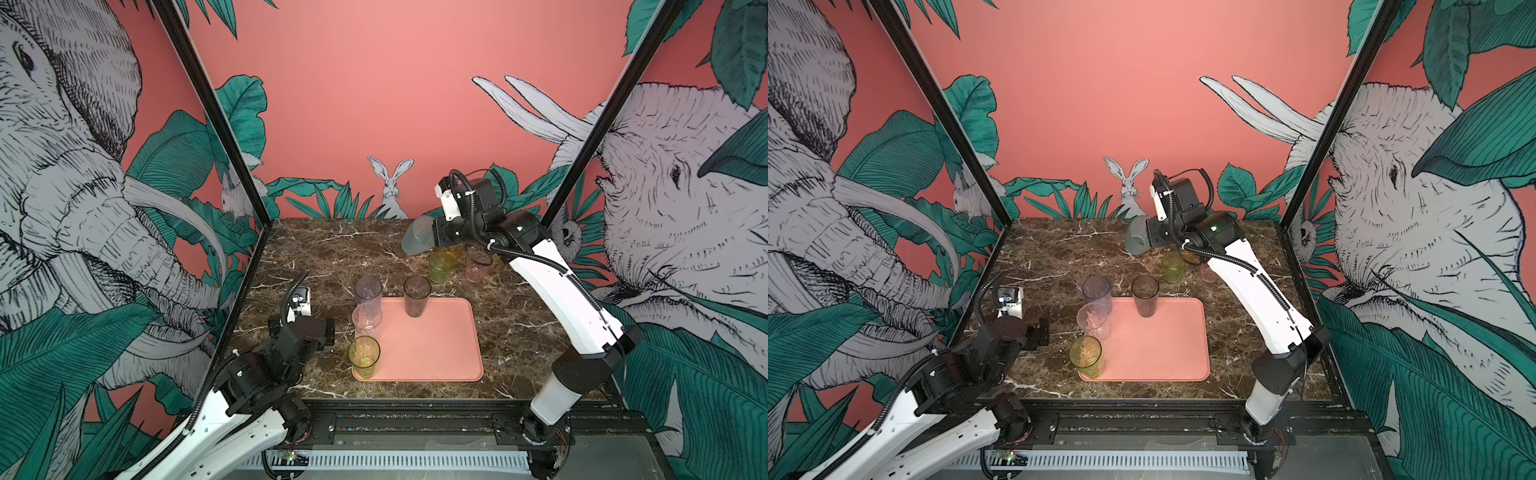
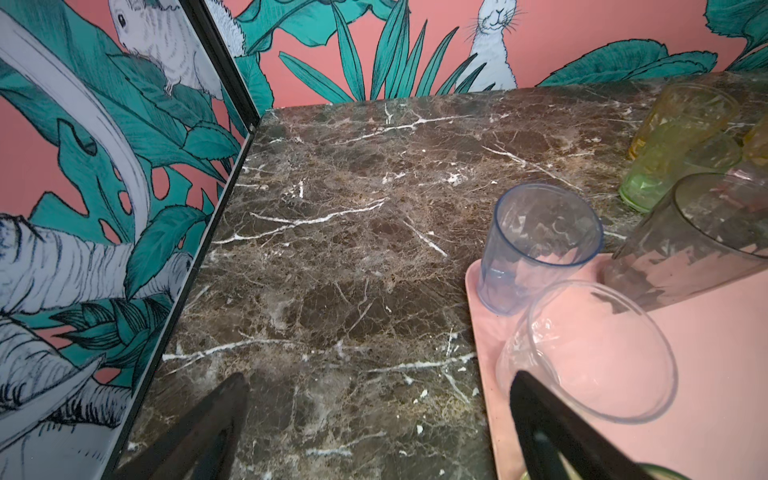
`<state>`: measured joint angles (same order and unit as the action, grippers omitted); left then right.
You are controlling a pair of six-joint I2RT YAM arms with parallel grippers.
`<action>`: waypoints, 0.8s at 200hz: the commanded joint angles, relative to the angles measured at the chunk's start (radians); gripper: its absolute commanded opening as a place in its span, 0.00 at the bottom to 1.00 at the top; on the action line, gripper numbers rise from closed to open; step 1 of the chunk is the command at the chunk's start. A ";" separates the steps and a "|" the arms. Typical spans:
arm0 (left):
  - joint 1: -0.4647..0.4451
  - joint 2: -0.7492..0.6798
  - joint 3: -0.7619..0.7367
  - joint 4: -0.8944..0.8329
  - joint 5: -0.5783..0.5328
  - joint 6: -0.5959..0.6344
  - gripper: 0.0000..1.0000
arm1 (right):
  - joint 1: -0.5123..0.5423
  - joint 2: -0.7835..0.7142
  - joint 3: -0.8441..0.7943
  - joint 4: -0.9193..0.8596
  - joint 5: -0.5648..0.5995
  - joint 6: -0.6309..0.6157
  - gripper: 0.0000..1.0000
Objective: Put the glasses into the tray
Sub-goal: 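Carry the teal glass over the tray with right gripper while left gripper advances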
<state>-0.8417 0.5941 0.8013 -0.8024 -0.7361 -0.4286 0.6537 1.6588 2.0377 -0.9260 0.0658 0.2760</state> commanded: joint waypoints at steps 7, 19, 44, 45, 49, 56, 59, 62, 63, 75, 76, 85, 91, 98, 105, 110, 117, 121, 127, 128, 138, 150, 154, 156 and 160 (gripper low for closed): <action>0.003 0.068 0.001 0.134 -0.063 0.044 0.99 | 0.000 -0.106 -0.052 -0.021 -0.010 -0.009 0.00; 0.002 0.096 0.001 0.169 -0.078 0.042 0.99 | 0.000 -0.139 -0.075 -0.035 -0.010 -0.012 0.00; 0.004 0.145 0.000 0.247 -0.085 0.046 0.99 | 0.003 -0.203 -0.116 -0.061 0.003 -0.007 0.00; 0.004 0.147 0.000 0.250 -0.085 0.048 0.99 | 0.002 -0.205 -0.118 -0.061 0.002 -0.007 0.00; 0.004 0.153 -0.002 0.262 -0.083 0.050 0.99 | 0.003 -0.215 -0.125 -0.065 0.002 -0.005 0.00; 0.004 0.165 -0.002 0.280 -0.083 0.053 0.99 | 0.003 -0.229 -0.136 -0.071 0.002 -0.001 0.00; 0.004 0.172 -0.001 0.286 -0.083 0.055 0.99 | 0.003 -0.235 -0.143 -0.073 0.002 0.001 0.00; 0.003 0.176 0.000 0.293 -0.083 0.056 0.99 | 0.004 -0.241 -0.148 -0.074 0.000 0.003 0.00; 0.003 0.177 0.001 0.295 -0.083 0.057 0.99 | 0.004 -0.244 -0.150 -0.073 -0.001 0.004 0.00; 0.004 0.201 0.004 0.310 -0.080 0.057 0.99 | 0.007 -0.267 -0.174 -0.079 -0.007 0.013 0.00; 0.005 0.202 0.005 0.312 -0.079 0.056 0.99 | 0.008 -0.270 -0.176 -0.080 -0.007 0.013 0.00; 0.005 0.218 0.009 0.319 -0.076 0.055 0.99 | 0.013 -0.286 -0.197 -0.082 -0.010 0.022 0.00; 0.006 0.230 0.013 0.323 -0.073 0.051 0.99 | 0.019 -0.298 -0.211 -0.083 -0.012 0.027 0.00; 0.007 0.242 0.015 0.328 -0.072 0.047 0.99 | 0.024 -0.310 -0.227 -0.085 -0.012 0.031 0.00; 0.007 0.252 0.017 0.331 -0.069 0.041 0.99 | 0.031 -0.322 -0.246 -0.087 -0.013 0.033 0.00; 0.007 0.260 0.019 0.334 -0.067 0.038 0.99 | 0.035 -0.330 -0.259 -0.087 -0.012 0.035 0.00; 0.008 0.267 0.021 0.339 -0.064 0.035 0.99 | 0.040 -0.341 -0.277 -0.086 -0.012 0.038 0.00; 0.009 0.273 0.022 0.342 -0.062 0.033 0.99 | 0.045 -0.348 -0.286 -0.087 -0.012 0.041 0.00; 0.008 0.277 0.024 0.346 -0.060 0.032 1.00 | 0.050 -0.359 -0.303 -0.083 -0.011 0.043 0.00; 0.008 0.279 0.026 0.347 -0.060 0.032 0.99 | 0.050 -0.361 -0.307 -0.082 -0.012 0.043 0.00; 0.008 0.288 0.029 0.350 -0.057 0.031 0.99 | 0.056 -0.377 -0.339 -0.072 -0.012 0.045 0.00; 0.009 0.294 0.034 0.350 -0.059 0.034 0.99 | 0.060 -0.394 -0.389 -0.057 -0.013 0.051 0.00; 0.010 0.294 0.035 0.349 -0.061 0.035 0.99 | 0.062 -0.399 -0.407 -0.052 -0.020 0.054 0.00; 0.009 0.296 0.037 0.348 -0.061 0.036 0.99 | 0.062 -0.402 -0.416 -0.051 -0.024 0.055 0.00; 0.010 0.296 0.038 0.347 -0.065 0.036 0.99 | 0.064 -0.406 -0.435 -0.046 -0.031 0.056 0.00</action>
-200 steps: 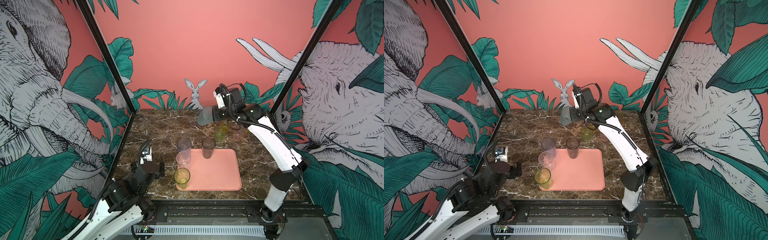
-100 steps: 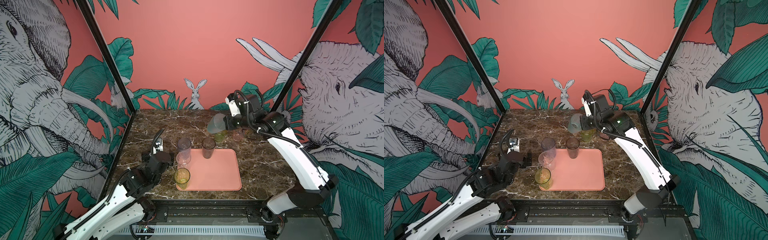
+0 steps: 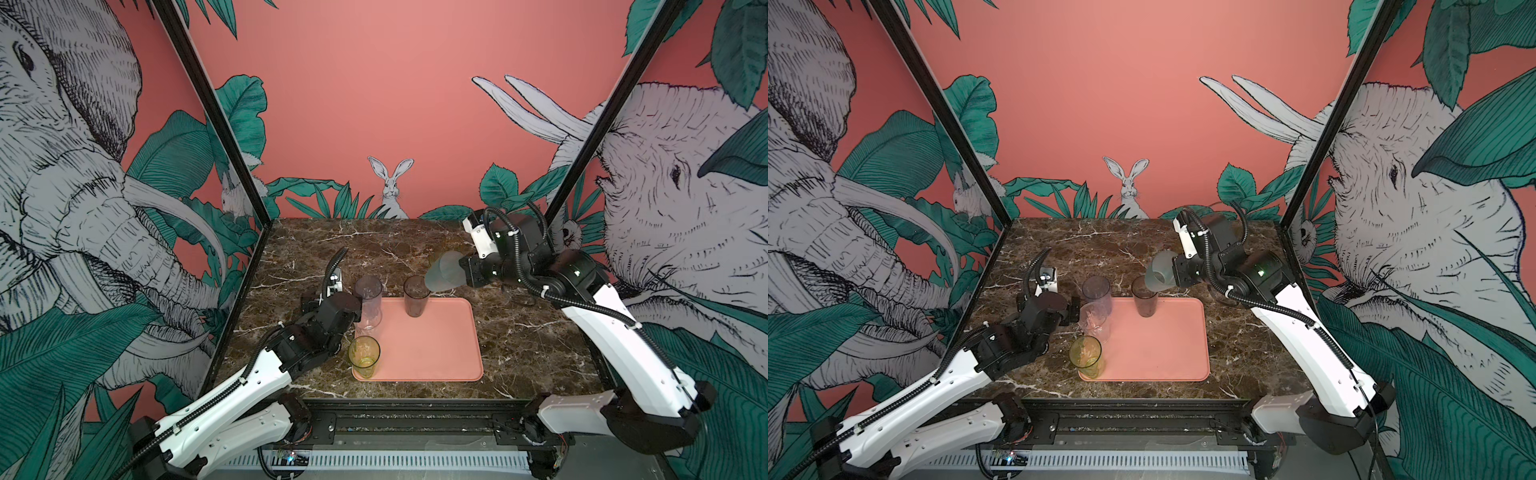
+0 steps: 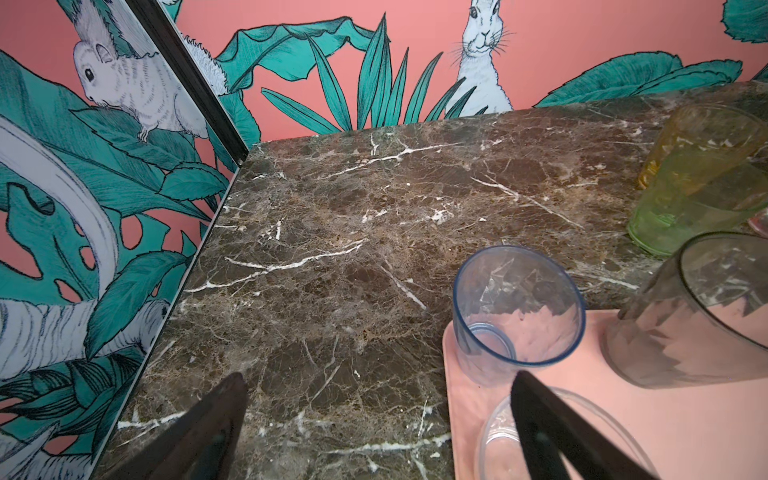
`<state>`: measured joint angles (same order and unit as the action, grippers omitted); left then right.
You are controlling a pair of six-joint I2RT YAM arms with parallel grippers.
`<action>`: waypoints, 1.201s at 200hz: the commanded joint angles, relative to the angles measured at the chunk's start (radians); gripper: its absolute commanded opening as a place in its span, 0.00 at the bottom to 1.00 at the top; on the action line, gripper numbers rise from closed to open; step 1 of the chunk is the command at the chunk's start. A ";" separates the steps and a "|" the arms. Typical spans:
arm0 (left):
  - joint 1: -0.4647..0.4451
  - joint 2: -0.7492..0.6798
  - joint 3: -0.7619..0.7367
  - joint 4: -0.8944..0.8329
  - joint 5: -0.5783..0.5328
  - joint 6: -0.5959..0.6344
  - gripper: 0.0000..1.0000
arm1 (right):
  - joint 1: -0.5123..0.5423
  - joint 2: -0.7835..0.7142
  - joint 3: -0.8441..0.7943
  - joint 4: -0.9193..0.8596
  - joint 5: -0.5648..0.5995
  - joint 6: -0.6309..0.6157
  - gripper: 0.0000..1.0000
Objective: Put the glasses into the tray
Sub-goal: 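Carry the teal glass over the tray with right gripper while left gripper advances, then lower the teal frosted glass onto the tray beside the grey glass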
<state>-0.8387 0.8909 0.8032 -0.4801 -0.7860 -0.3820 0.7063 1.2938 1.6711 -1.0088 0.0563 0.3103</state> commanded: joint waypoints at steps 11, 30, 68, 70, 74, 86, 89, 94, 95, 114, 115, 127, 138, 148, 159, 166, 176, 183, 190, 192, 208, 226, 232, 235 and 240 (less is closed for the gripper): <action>0.008 -0.002 0.035 0.025 -0.019 -0.010 0.99 | 0.016 -0.054 -0.123 0.052 -0.037 0.030 0.00; 0.011 -0.008 0.029 0.026 -0.020 -0.011 0.99 | 0.022 -0.072 -0.200 0.072 -0.055 0.048 0.00; 0.018 -0.007 0.025 0.027 -0.014 -0.009 0.99 | 0.036 -0.092 -0.281 0.087 -0.057 0.064 0.00; 0.018 -0.006 0.025 0.027 -0.013 -0.009 0.99 | 0.036 -0.092 -0.283 0.087 -0.056 0.063 0.00; 0.019 -0.006 0.025 0.028 -0.013 -0.009 0.99 | 0.038 -0.091 -0.288 0.085 -0.056 0.064 0.00; 0.021 -0.004 0.021 0.030 -0.012 -0.009 0.99 | 0.043 -0.090 -0.301 0.085 -0.050 0.065 0.00; 0.021 -0.004 0.021 0.031 -0.012 -0.009 0.99 | 0.044 -0.090 -0.305 0.086 -0.050 0.065 0.00; 0.023 -0.003 0.019 0.032 -0.010 -0.009 0.99 | 0.046 -0.090 -0.311 0.088 -0.047 0.067 0.00; 0.023 -0.003 0.019 0.032 -0.010 -0.010 0.99 | 0.046 -0.091 -0.312 0.089 -0.047 0.067 0.00; 0.025 -0.004 0.011 0.041 -0.003 -0.012 0.99 | 0.060 -0.089 -0.337 0.102 -0.032 0.072 0.00; 0.026 -0.003 0.011 0.041 -0.003 -0.012 0.99 | 0.060 -0.089 -0.339 0.104 -0.030 0.072 0.00; 0.027 -0.001 0.009 0.043 0.001 -0.012 0.99 | 0.067 -0.092 -0.352 0.126 -0.013 0.074 0.00; 0.028 -0.001 0.008 0.044 0.002 -0.012 0.99 | 0.073 -0.093 -0.409 0.153 0.004 0.080 0.00; 0.029 0.002 0.008 0.044 0.003 -0.011 0.99 | 0.077 -0.088 -0.435 0.173 0.013 0.087 0.00; 0.033 0.002 0.007 0.044 0.004 -0.011 0.99 | 0.083 -0.082 -0.459 0.188 0.021 0.094 0.00; 0.033 0.004 0.007 0.047 0.004 -0.011 0.99 | 0.085 -0.076 -0.472 0.196 0.025 0.098 0.00; 0.036 0.005 0.005 0.052 0.006 -0.010 0.99 | 0.090 -0.072 -0.495 0.213 0.024 0.107 0.00; 0.037 0.008 0.003 0.055 0.009 -0.010 0.99 | 0.092 -0.070 -0.509 0.224 0.024 0.111 0.00; 0.039 0.010 0.003 0.055 0.013 -0.011 0.99 | 0.095 -0.067 -0.522 0.235 0.024 0.114 0.00; 0.039 0.011 0.003 0.056 0.013 -0.011 0.99 | 0.096 -0.067 -0.526 0.238 0.024 0.116 0.00; 0.044 0.019 0.002 0.058 0.019 -0.009 0.99 | 0.099 -0.062 -0.550 0.257 0.030 0.121 0.00; 0.048 0.027 0.005 0.059 0.025 -0.012 0.99 | 0.103 -0.053 -0.573 0.278 0.039 0.129 0.00; 0.049 0.028 0.005 0.059 0.027 -0.011 0.99 | 0.104 -0.050 -0.579 0.285 0.038 0.129 0.00; 0.050 0.030 0.004 0.060 0.028 -0.012 0.99 | 0.104 -0.049 -0.581 0.289 0.038 0.130 0.00; 0.052 0.032 0.005 0.061 0.030 -0.014 0.99 | 0.106 -0.047 -0.586 0.294 0.040 0.132 0.00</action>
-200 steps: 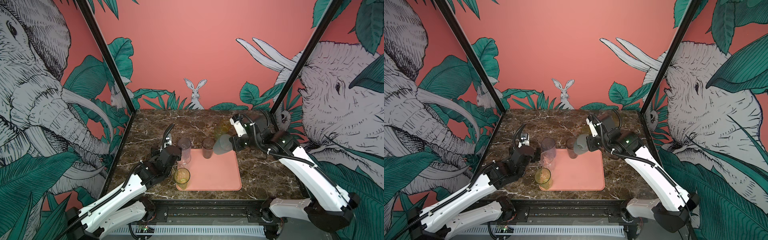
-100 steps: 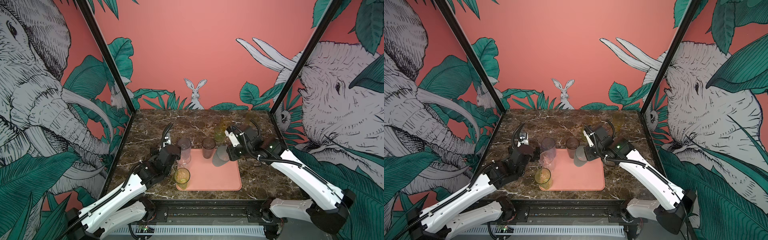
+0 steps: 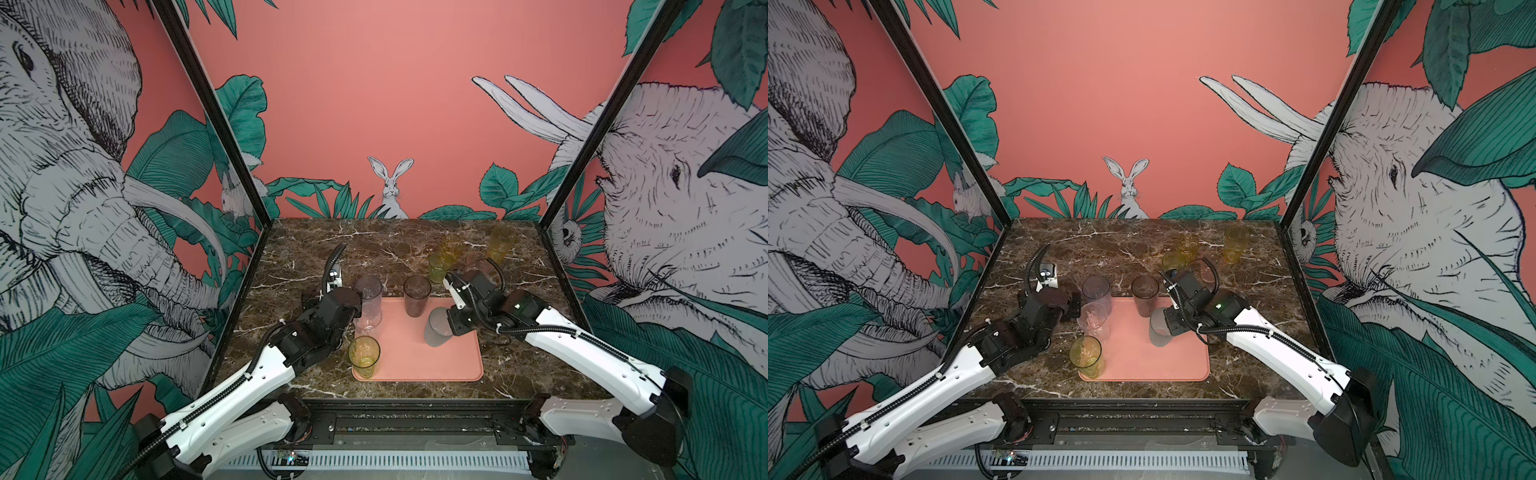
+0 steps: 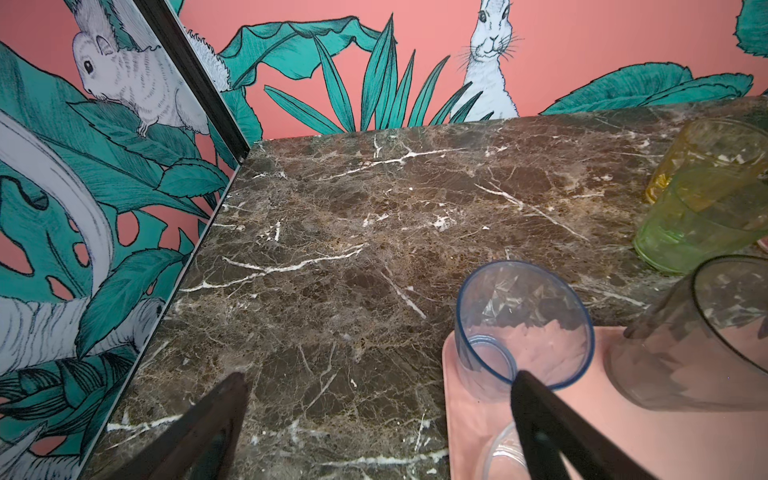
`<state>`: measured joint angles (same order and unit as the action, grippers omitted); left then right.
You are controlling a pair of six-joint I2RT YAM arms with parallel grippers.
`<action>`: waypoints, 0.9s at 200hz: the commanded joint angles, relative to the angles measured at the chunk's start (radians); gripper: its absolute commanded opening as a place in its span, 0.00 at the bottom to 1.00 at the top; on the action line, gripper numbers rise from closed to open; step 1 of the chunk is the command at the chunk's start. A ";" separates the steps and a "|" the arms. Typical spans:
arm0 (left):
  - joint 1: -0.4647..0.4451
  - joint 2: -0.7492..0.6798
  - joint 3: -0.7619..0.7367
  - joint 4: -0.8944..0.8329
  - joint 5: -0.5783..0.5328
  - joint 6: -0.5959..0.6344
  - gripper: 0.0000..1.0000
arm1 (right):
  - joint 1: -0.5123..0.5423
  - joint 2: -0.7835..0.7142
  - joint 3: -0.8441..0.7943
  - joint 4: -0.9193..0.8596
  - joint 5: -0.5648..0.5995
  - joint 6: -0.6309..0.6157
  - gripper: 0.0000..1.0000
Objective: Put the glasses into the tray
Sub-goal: 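Lower the teal frosted glass onto the tray beside the grey glass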
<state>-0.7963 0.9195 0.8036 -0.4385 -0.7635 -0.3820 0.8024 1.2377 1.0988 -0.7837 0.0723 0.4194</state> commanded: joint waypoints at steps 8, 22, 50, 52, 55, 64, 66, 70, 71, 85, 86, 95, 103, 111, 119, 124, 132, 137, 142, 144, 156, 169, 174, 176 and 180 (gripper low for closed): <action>0.011 0.006 0.004 0.020 0.011 -0.014 0.99 | 0.012 0.016 -0.019 0.076 0.026 0.024 0.00; 0.012 0.011 0.006 0.023 0.015 -0.014 0.99 | 0.014 0.027 -0.027 0.090 0.028 0.027 0.00; 0.015 0.018 0.010 0.024 0.022 -0.015 0.99 | 0.018 0.048 -0.050 0.132 0.014 0.031 0.00; 0.015 0.018 0.012 0.024 0.023 -0.016 0.99 | 0.019 0.049 -0.052 0.135 0.013 0.031 0.00; 0.016 0.019 0.011 0.024 0.024 -0.015 0.99 | 0.020 0.053 -0.054 0.138 0.011 0.032 0.00; 0.016 0.021 0.011 0.024 0.026 -0.014 0.99 | 0.021 0.063 -0.060 0.150 0.009 0.032 0.00; 0.017 0.020 0.012 0.023 0.027 -0.015 0.99 | 0.022 0.066 -0.061 0.151 0.009 0.032 0.00; 0.018 0.019 0.012 0.023 0.028 -0.016 0.99 | 0.023 0.073 -0.063 0.155 0.006 0.032 0.00; 0.018 0.019 0.012 0.023 0.029 -0.016 0.99 | 0.023 0.073 -0.063 0.155 0.007 0.032 0.00; 0.019 0.019 0.014 0.018 0.030 -0.016 0.99 | 0.026 0.091 -0.067 0.168 0.003 0.035 0.00; 0.019 0.019 0.014 0.017 0.030 -0.016 0.99 | 0.026 0.092 -0.067 0.169 0.003 0.035 0.00; 0.019 0.017 0.013 0.014 0.030 -0.017 0.99 | 0.029 0.101 -0.068 0.175 0.000 0.037 0.00; 0.020 0.014 0.013 0.014 0.030 -0.016 0.99 | 0.030 0.109 -0.068 0.178 -0.001 0.038 0.00; 0.021 0.012 0.013 0.012 0.029 -0.018 0.99 | 0.033 0.120 -0.066 0.181 0.000 0.039 0.00; 0.021 0.010 0.012 0.012 0.031 -0.018 0.99 | 0.036 0.129 -0.064 0.182 0.004 0.040 0.00; 0.020 0.010 0.012 0.012 0.032 -0.018 0.99 | 0.038 0.134 -0.062 0.180 0.007 0.041 0.00; 0.023 0.009 0.012 0.012 0.032 -0.018 0.99 | 0.040 0.144 -0.058 0.176 0.016 0.042 0.00; 0.023 0.009 0.014 0.012 0.032 -0.018 0.99 | 0.043 0.150 -0.055 0.172 0.020 0.042 0.00; 0.022 0.009 0.014 0.012 0.033 -0.017 0.99 | 0.046 0.157 -0.051 0.169 0.025 0.042 0.00; 0.023 0.010 0.013 0.013 0.033 -0.016 0.99 | 0.047 0.159 -0.049 0.168 0.027 0.042 0.00; 0.025 0.010 0.014 0.012 0.036 -0.015 0.99 | 0.052 0.168 -0.042 0.162 0.040 0.044 0.00; 0.026 0.011 0.014 0.013 0.039 -0.018 0.99 | 0.056 0.173 -0.040 0.164 0.052 0.047 0.00; 0.028 0.011 0.014 0.014 0.039 -0.018 0.99 | 0.058 0.176 -0.039 0.165 0.054 0.047 0.00; 0.027 0.012 0.013 0.014 0.039 -0.018 0.99 | 0.058 0.175 -0.039 0.166 0.056 0.048 0.00; 0.028 0.012 0.013 0.014 0.041 -0.019 0.99 | 0.059 0.178 -0.038 0.168 0.058 0.048 0.00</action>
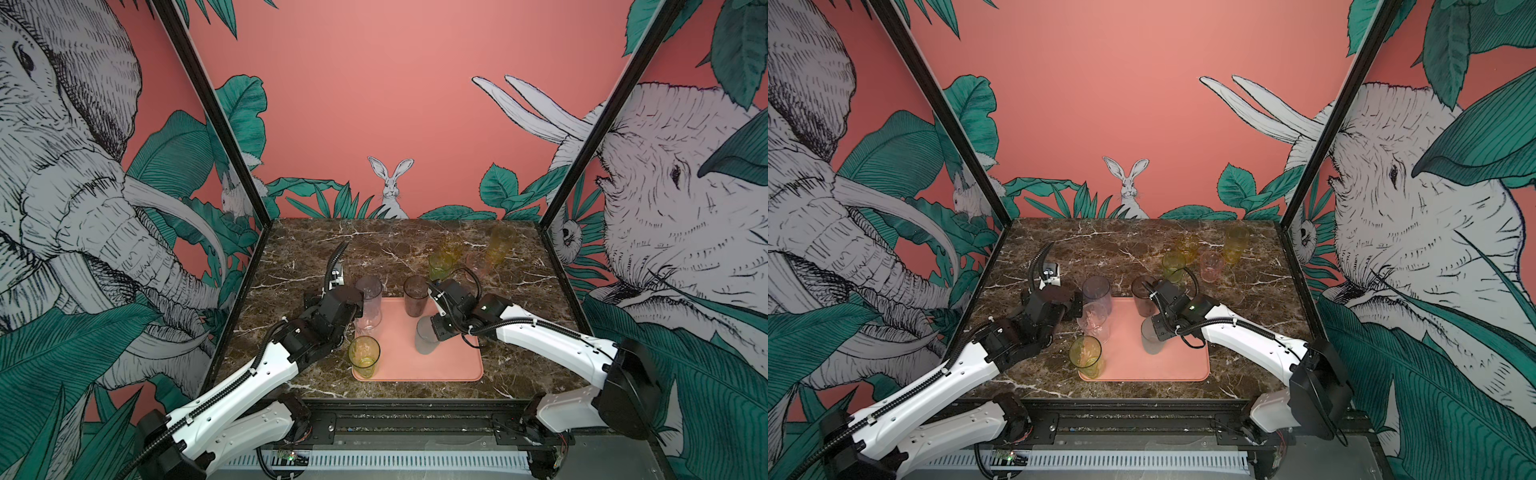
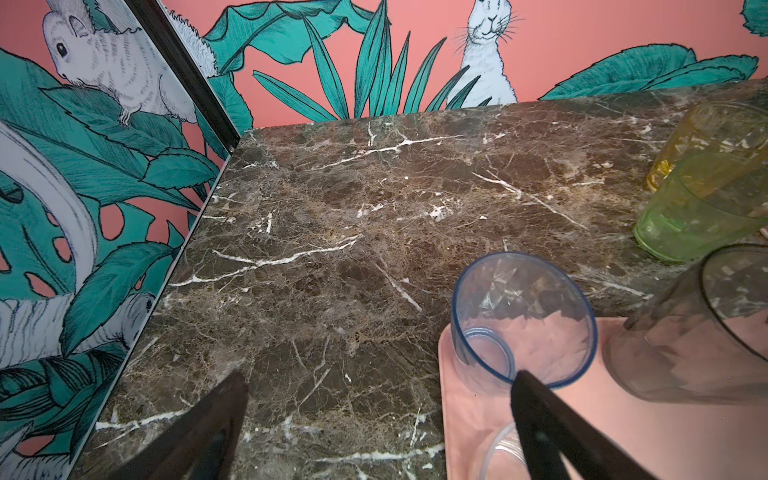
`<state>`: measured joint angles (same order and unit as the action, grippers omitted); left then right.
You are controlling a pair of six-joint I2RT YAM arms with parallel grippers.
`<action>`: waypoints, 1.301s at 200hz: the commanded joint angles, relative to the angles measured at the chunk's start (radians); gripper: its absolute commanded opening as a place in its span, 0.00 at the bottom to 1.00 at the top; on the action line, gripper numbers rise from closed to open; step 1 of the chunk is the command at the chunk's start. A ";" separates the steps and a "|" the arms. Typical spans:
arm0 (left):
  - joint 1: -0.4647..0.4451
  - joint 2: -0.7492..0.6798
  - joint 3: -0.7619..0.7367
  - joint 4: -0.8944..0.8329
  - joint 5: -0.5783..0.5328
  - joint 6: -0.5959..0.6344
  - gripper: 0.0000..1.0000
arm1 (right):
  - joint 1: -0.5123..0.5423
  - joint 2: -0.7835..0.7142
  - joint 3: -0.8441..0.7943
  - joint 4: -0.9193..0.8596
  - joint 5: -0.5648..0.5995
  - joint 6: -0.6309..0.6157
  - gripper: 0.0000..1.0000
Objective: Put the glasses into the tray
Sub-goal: 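Lower the teal frosted glass onto the tray beside the grey glass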
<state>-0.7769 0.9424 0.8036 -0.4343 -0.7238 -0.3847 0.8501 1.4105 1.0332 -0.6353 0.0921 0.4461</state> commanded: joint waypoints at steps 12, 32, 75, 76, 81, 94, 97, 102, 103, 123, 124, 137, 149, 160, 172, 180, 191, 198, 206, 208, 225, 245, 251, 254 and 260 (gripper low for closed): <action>0.011 -0.007 0.014 0.010 0.005 -0.016 0.99 | 0.015 0.014 0.032 0.021 0.040 0.022 0.00; 0.014 -0.004 0.017 0.011 0.010 -0.016 1.00 | 0.020 0.031 0.042 0.024 0.039 0.023 0.00; 0.020 -0.005 0.014 0.007 0.016 -0.016 0.99 | 0.027 0.063 0.065 0.034 0.050 0.024 0.00; 0.019 -0.006 0.015 0.008 0.016 -0.016 0.99 | 0.027 0.063 0.066 0.035 0.049 0.024 0.00; 0.020 -0.006 0.015 0.007 0.017 -0.016 0.99 | 0.027 0.068 0.069 0.035 0.052 0.025 0.00; 0.021 -0.009 0.014 0.003 0.019 -0.016 0.99 | 0.028 0.078 0.080 0.037 0.057 0.023 0.00; 0.021 -0.010 0.013 0.002 0.018 -0.016 0.99 | 0.027 0.082 0.083 0.036 0.058 0.023 0.00; 0.023 -0.010 0.014 0.000 0.018 -0.016 0.99 | 0.027 0.085 0.090 0.035 0.060 0.023 0.00; 0.023 -0.011 0.013 0.000 0.017 -0.016 0.99 | 0.028 0.086 0.089 0.035 0.061 0.023 0.00; 0.025 -0.017 0.012 -0.006 0.017 -0.017 0.99 | 0.028 0.104 0.109 0.034 0.064 0.024 0.00; 0.026 -0.018 0.011 -0.005 0.017 -0.017 0.99 | 0.028 0.104 0.109 0.035 0.064 0.024 0.00; 0.027 -0.025 0.007 -0.006 0.018 -0.019 0.99 | 0.029 0.112 0.116 0.039 0.066 0.021 0.00; 0.028 -0.029 0.005 -0.007 0.018 -0.018 0.99 | 0.028 0.118 0.124 0.042 0.067 0.022 0.00; 0.030 -0.031 0.001 -0.009 0.018 -0.019 0.99 | 0.028 0.124 0.128 0.045 0.069 0.020 0.00; 0.029 -0.035 0.000 -0.011 0.018 -0.020 0.99 | 0.029 0.132 0.135 0.043 0.070 0.020 0.00; 0.030 -0.036 0.000 -0.016 0.018 -0.022 0.99 | 0.029 0.137 0.139 0.045 0.069 0.020 0.00; 0.032 -0.041 -0.003 -0.020 0.017 -0.023 0.99 | 0.029 0.142 0.140 0.044 0.068 0.020 0.00; 0.033 -0.044 -0.005 -0.021 0.016 -0.023 0.99 | 0.028 0.144 0.141 0.045 0.070 0.022 0.00; 0.032 -0.048 -0.006 -0.021 0.017 -0.023 0.99 | 0.029 0.145 0.142 0.043 0.072 0.022 0.00; 0.032 -0.049 -0.007 -0.021 0.017 -0.023 0.99 | 0.028 0.145 0.143 0.044 0.072 0.022 0.00; 0.034 -0.058 -0.013 -0.021 0.014 -0.024 0.99 | 0.029 0.147 0.142 0.047 0.070 0.025 0.00; 0.036 -0.064 -0.019 -0.022 0.016 -0.027 0.99 | 0.027 0.154 0.143 0.047 0.066 0.026 0.00; 0.037 -0.065 -0.019 -0.024 0.017 -0.029 0.99 | 0.028 0.155 0.143 0.047 0.067 0.028 0.00; 0.037 -0.067 -0.020 -0.023 0.017 -0.029 0.99 | 0.028 0.156 0.142 0.047 0.066 0.028 0.00; 0.037 -0.068 -0.021 -0.024 0.018 -0.029 0.99 | 0.028 0.157 0.142 0.047 0.065 0.029 0.00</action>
<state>-0.7486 0.8970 0.8021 -0.4435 -0.6983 -0.3969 0.8715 1.5543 1.1469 -0.6025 0.1459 0.4606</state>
